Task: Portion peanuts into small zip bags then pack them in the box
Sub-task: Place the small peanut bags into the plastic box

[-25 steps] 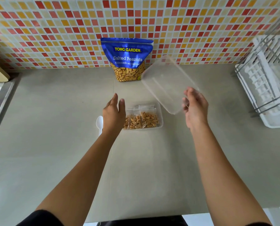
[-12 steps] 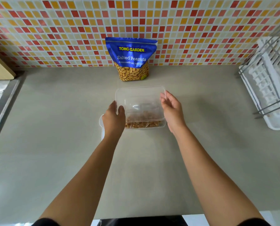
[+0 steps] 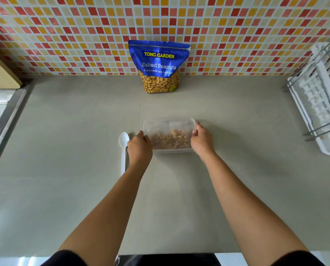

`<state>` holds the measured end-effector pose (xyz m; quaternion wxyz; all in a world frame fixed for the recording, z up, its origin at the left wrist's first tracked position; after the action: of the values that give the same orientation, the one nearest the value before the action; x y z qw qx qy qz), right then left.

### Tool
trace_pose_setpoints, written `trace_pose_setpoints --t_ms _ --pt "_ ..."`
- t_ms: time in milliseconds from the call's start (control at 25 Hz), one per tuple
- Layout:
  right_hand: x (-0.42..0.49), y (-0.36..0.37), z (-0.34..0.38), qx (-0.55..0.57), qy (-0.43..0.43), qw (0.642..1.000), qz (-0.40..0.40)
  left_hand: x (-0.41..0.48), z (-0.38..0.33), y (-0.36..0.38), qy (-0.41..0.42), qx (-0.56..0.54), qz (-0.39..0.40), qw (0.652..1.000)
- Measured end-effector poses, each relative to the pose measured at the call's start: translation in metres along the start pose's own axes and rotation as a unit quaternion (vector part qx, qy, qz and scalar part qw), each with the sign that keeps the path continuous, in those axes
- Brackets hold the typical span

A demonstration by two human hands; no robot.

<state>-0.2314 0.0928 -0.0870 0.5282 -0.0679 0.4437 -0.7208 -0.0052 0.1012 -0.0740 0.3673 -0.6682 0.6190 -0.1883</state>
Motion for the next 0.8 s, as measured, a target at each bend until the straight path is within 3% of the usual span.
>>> trace_pose_setpoints --t_ms 320,520,800 --pt "0.011 0.003 -0.016 0.062 0.017 0.998 0.013 0.007 -0.003 0.002 0.009 0.009 0.02 1.0" --pt "-0.006 0.012 -0.025 0.071 0.005 0.997 0.042 -0.003 0.019 -0.002 -0.03 -0.056 0.004 0.998" --pt "-0.022 0.013 -0.032 0.069 -0.01 0.997 0.026 -0.009 0.022 -0.001 -0.001 -0.003 0.008 1.0"
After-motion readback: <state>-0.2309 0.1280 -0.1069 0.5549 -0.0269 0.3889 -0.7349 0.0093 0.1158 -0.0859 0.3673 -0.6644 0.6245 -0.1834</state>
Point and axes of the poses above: each hand's wrist, its own x-axis towards the middle knuckle, its own y-axis out of the palm, z = x × y, the point moved 9 cm from there along x, towards the middle knuckle, and after that the axes turned 9 degrees about y, right-handed, at the moved point
